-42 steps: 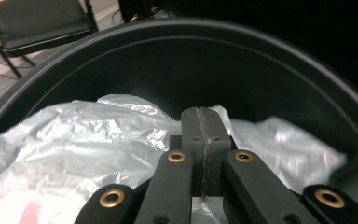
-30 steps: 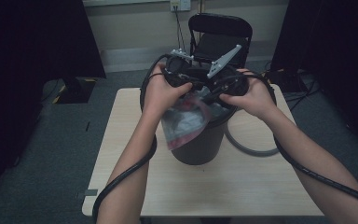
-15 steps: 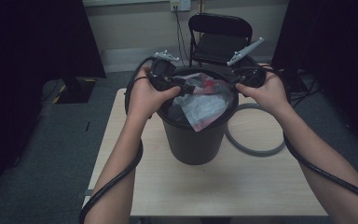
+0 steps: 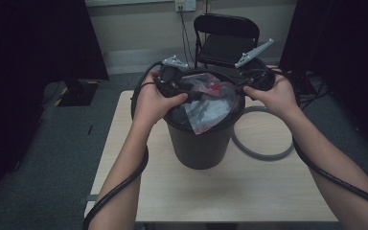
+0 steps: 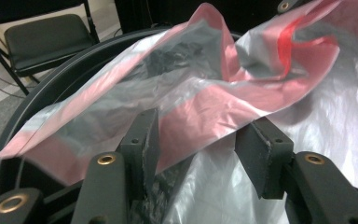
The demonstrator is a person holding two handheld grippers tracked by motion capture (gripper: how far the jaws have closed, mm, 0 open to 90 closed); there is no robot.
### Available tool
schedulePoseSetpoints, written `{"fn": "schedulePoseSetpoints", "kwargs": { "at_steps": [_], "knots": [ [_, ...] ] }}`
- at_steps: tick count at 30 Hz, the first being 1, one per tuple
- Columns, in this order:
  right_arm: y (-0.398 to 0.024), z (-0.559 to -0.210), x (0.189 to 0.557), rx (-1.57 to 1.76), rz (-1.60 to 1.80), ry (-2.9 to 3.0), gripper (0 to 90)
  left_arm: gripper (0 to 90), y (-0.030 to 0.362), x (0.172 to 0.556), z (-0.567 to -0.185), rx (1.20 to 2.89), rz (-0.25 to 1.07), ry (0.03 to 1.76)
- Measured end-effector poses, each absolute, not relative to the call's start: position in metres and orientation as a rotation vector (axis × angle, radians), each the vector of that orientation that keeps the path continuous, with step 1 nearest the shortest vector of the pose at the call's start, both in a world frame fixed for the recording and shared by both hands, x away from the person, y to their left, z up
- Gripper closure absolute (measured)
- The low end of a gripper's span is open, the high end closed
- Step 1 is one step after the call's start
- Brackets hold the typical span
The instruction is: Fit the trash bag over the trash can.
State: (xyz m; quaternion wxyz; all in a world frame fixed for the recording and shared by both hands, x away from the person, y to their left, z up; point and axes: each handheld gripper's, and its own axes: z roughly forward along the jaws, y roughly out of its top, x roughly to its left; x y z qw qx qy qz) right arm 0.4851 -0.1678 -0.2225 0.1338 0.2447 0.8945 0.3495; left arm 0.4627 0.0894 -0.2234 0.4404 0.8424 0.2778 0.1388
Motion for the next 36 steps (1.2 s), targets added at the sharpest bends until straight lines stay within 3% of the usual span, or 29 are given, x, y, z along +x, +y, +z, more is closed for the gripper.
{"fn": "schedulePoseSetpoints", "kwargs": {
  "at_steps": [2, 6, 9, 14, 30, 36],
  "knots": [
    [-0.167, -0.223, 0.485, 0.704, 1.013, 2.595, 90.0, 53.0, 0.086, 0.463, -0.224, 2.097, 0.343, 0.686],
    [-0.166, -0.223, 0.484, 0.691, 1.010, 2.599, 90.0, 71.0, 0.083, 0.464, -0.225, 2.120, 0.315, 0.694],
    [-0.165, -0.223, 0.483, 0.688, 1.011, 2.606, 90.0, 75.2, 0.084, 0.464, -0.224, 2.139, 0.294, 0.704],
    [-0.163, -0.223, 0.482, 0.666, 1.015, 2.618, 89.8, 90.0, 0.084, 0.462, -0.222, 2.171, 0.276, 0.729],
    [-0.183, -0.218, 0.483, 0.689, 1.104, 2.608, 90.0, 90.0, 0.120, 0.458, -0.212, 2.105, 0.282, 0.778],
    [-0.186, -0.216, 0.482, 0.673, 1.086, 2.618, 90.0, 89.5, 0.113, 0.455, -0.214, 2.138, 0.297, 0.755]
  ]
}}
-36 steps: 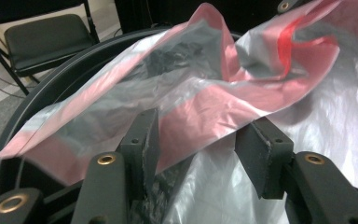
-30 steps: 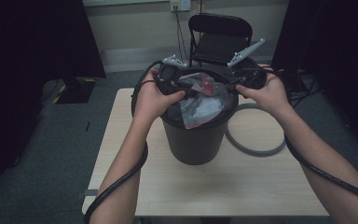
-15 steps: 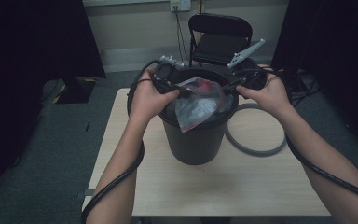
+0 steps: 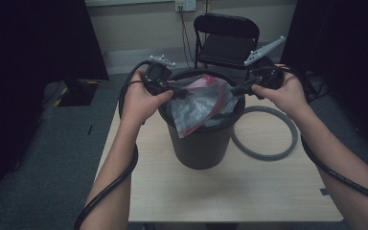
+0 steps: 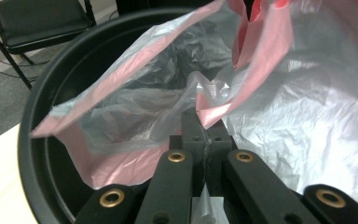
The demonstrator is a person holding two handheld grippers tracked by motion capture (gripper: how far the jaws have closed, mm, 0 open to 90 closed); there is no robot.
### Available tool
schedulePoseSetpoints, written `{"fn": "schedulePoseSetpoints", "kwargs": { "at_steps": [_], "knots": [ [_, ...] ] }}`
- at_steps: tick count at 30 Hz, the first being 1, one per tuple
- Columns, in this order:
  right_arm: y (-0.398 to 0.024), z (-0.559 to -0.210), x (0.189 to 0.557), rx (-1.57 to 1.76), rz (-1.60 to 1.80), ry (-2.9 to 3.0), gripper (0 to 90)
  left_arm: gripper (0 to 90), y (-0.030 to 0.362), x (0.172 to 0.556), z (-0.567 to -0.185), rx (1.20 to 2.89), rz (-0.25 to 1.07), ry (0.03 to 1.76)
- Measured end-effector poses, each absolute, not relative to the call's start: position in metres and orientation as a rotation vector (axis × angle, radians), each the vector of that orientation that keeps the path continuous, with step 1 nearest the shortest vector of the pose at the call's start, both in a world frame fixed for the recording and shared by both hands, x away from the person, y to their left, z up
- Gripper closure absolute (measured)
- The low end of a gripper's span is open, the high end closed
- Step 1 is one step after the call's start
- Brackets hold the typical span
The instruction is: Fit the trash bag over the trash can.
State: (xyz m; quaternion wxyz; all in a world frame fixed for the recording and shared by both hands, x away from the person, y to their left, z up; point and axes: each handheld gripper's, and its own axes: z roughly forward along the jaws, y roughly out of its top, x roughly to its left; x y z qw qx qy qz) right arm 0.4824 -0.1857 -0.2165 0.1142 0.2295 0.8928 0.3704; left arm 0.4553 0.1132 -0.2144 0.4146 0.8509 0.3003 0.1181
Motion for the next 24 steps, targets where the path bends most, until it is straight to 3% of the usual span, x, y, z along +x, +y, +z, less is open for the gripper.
{"fn": "schedulePoseSetpoints", "kwargs": {
  "at_steps": [6, 10, 12, 13, 15, 24],
  "knots": [
    [-0.174, -0.217, 0.481, 0.628, 1.002, 2.643, 90.0, 62.0, 0.098, 0.455, -0.211, 2.153, 0.345, 0.705],
    [-0.168, -0.218, 0.481, 0.618, 0.959, 2.649, 90.0, 61.1, 0.094, 0.455, -0.208, 2.164, 0.345, 0.681],
    [-0.167, -0.220, 0.481, 0.615, 0.947, 2.654, 90.0, 65.1, 0.094, 0.454, -0.207, 2.173, 0.339, 0.666],
    [-0.167, -0.221, 0.481, 0.613, 0.946, 2.657, 90.0, 77.4, 0.094, 0.454, -0.207, 2.198, 0.318, 0.667],
    [-0.168, -0.223, 0.481, 0.618, 0.954, 2.658, 90.0, 89.0, 0.094, 0.453, -0.207, 2.219, 0.313, 0.661],
    [-0.176, -0.224, 0.483, 0.629, 1.019, 2.655, 90.0, 90.0, 0.105, 0.457, -0.209, 2.228, 0.288, 0.722]
  ]
}}
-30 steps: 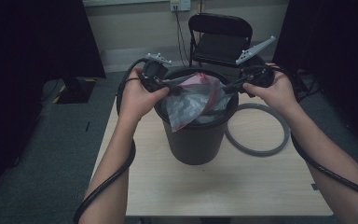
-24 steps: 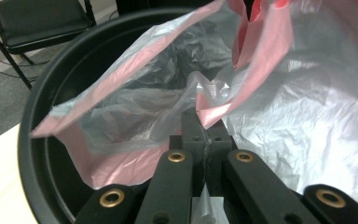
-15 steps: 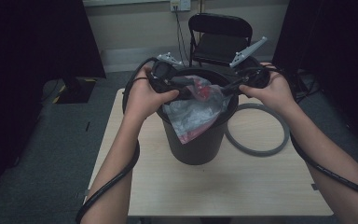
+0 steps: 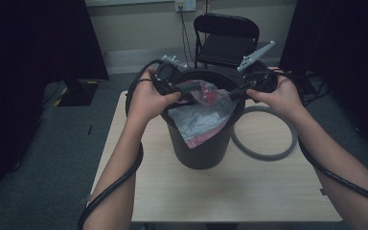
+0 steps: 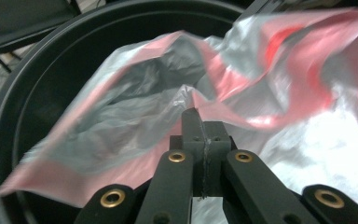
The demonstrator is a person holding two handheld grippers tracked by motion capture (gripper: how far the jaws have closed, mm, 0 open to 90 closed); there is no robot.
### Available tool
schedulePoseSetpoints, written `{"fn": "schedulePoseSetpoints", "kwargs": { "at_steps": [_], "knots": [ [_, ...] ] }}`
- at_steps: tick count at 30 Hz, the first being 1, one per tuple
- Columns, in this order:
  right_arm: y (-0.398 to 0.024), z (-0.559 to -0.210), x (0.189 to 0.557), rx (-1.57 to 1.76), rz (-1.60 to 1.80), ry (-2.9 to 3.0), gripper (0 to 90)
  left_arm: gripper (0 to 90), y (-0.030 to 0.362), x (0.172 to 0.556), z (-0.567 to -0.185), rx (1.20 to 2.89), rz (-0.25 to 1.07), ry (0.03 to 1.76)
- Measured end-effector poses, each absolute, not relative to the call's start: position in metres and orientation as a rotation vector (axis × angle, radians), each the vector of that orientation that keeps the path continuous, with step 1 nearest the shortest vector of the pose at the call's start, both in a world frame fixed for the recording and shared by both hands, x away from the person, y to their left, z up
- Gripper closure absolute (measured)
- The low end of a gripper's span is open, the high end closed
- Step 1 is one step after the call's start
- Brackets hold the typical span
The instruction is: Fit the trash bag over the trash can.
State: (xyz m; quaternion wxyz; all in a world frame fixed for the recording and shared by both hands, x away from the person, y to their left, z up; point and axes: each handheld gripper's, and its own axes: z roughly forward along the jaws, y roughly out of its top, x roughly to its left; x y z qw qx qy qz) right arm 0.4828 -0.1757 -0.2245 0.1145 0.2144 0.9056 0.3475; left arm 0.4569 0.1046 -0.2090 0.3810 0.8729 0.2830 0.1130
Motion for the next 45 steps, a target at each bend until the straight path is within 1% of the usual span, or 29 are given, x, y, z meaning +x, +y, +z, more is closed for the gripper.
{"fn": "schedulePoseSetpoints", "kwargs": {
  "at_steps": [7, 13, 18, 29, 33, 35, 38, 40, 41, 43, 45],
  "knots": [
    [-0.192, -0.216, 0.482, 0.665, 1.095, 2.619, 90.0, 90.0, 0.124, 0.453, -0.209, 2.229, 0.286, 0.754],
    [-0.204, -0.209, 0.480, 0.680, 1.096, 2.585, 90.0, 90.0, 0.133, 0.448, -0.205, 2.224, 0.317, 0.766],
    [-0.224, -0.205, 0.479, 0.721, 1.105, 2.557, 89.9, 90.0, 0.149, 0.444, -0.201, 2.207, 0.354, 0.804],
    [-0.255, -0.221, 0.480, 0.782, 1.087, 2.556, 90.0, 90.0, 0.173, 0.435, -0.217, 2.233, 0.375, 0.832],
    [-0.254, -0.224, 0.478, 0.761, 1.123, 2.577, 90.0, 90.0, 0.175, 0.434, -0.219, 2.213, 0.365, 0.823],
    [-0.251, -0.223, 0.477, 0.744, 1.142, 2.574, 80.5, 90.0, 0.172, 0.434, -0.218, 2.206, 0.363, 0.820],
    [-0.244, -0.221, 0.477, 0.725, 1.080, 2.564, 58.1, 90.0, 0.166, 0.435, -0.216, 2.207, 0.364, 0.809],
    [-0.241, -0.222, 0.476, 0.706, 1.068, 2.593, 54.7, 90.0, 0.163, 0.437, -0.215, 2.211, 0.366, 0.804],
    [-0.240, -0.222, 0.476, 0.697, 1.071, 2.589, 50.3, 90.0, 0.161, 0.437, -0.215, 2.208, 0.362, 0.801],
    [-0.237, -0.223, 0.474, 0.652, 1.051, 2.597, 49.1, 90.0, 0.159, 0.438, -0.214, 2.209, 0.362, 0.797],
    [-0.234, -0.222, 0.472, 0.639, 1.061, 2.588, 43.6, 90.0, 0.158, 0.439, -0.214, 2.208, 0.359, 0.797]
  ]
}}
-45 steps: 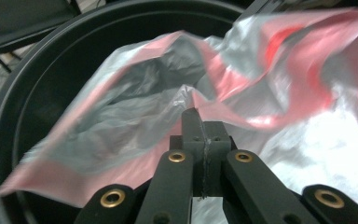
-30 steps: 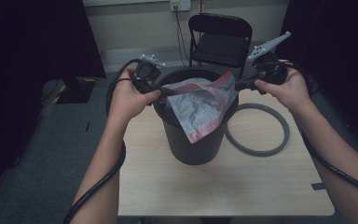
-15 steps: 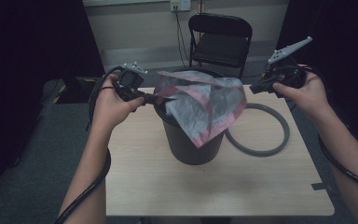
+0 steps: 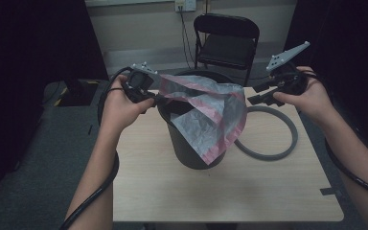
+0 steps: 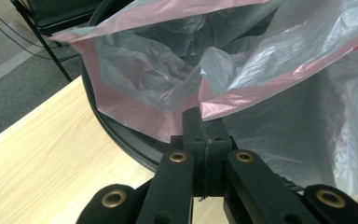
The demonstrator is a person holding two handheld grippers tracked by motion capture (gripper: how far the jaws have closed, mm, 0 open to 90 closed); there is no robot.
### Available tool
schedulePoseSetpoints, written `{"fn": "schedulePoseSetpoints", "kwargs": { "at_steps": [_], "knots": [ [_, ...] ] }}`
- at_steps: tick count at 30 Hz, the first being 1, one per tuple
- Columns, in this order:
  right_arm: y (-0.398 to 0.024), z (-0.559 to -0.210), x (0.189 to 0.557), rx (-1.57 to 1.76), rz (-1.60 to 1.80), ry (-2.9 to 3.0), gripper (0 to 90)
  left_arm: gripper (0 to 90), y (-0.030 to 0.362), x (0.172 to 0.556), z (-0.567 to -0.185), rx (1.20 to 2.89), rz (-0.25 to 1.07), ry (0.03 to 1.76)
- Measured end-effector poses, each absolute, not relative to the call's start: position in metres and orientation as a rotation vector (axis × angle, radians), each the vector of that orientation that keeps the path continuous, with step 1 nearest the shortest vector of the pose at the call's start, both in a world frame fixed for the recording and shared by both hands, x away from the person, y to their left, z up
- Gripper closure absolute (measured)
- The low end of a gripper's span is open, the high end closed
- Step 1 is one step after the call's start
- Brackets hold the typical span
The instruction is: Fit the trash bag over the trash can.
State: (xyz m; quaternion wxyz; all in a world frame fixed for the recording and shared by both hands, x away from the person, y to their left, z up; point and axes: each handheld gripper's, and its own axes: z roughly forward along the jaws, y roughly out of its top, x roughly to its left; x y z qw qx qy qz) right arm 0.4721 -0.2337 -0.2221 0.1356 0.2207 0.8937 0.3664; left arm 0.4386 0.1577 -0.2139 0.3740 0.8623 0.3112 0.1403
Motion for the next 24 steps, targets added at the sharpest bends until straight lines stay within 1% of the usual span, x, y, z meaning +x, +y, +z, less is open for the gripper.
{"fn": "schedulePoseSetpoints", "kwargs": {
  "at_steps": [2, 4, 6, 9, 14, 16, 17, 18, 19, 20, 21, 23, 24],
  "knots": [
    [-0.232, -0.220, 0.472, 0.620, 1.098, 2.598, 43.3, 90.0, 0.157, 0.439, -0.214, 2.205, 0.359, 0.799],
    [-0.229, -0.218, 0.472, 0.620, 1.092, 2.592, 37.7, 90.0, 0.156, 0.440, -0.213, 2.204, 0.360, 0.799],
    [-0.226, -0.216, 0.472, 0.607, 1.100, 2.589, 37.1, 90.0, 0.155, 0.441, -0.213, 2.204, 0.358, 0.798],
    [-0.219, -0.213, 0.474, 0.603, 1.127, 2.590, 28.6, 90.0, 0.154, 0.442, -0.213, 2.201, 0.356, 0.797],
    [-0.203, -0.210, 0.475, 0.560, 1.139, 2.615, 28.4, 90.0, 0.151, 0.443, -0.213, 2.202, 0.353, 0.791],
    [-0.195, -0.209, 0.475, 0.527, 1.121, 2.632, 33.9, 90.0, 0.150, 0.444, -0.213, 2.203, 0.353, 0.783],
    [-0.191, -0.208, 0.475, 0.506, 1.118, 2.642, 38.2, 90.0, 0.149, 0.444, -0.213, 2.202, 0.349, 0.782],
    [-0.188, -0.208, 0.475, 0.484, 1.114, 2.664, 48.8, 90.0, 0.149, 0.444, -0.213, 2.203, 0.350, 0.781],
    [-0.184, -0.208, 0.475, 0.458, 1.111, 2.680, 53.9, 90.0, 0.149, 0.444, -0.213, 2.203, 0.351, 0.781],
    [-0.181, -0.208, 0.475, 0.445, 1.107, 2.685, 57.0, 90.0, 0.148, 0.445, -0.214, 2.201, 0.351, 0.780],
    [-0.178, -0.208, 0.475, 0.431, 1.104, 2.695, 63.4, 90.0, 0.148, 0.444, -0.213, 2.200, 0.351, 0.781],
    [-0.173, -0.208, 0.475, 0.407, 1.094, 2.733, 79.6, 90.0, 0.149, 0.444, -0.213, 2.197, 0.355, 0.778],
    [-0.171, -0.209, 0.475, 0.399, 1.075, 2.736, 83.4, 90.0, 0.149, 0.444, -0.213, 2.197, 0.354, 0.777]
  ]
}}
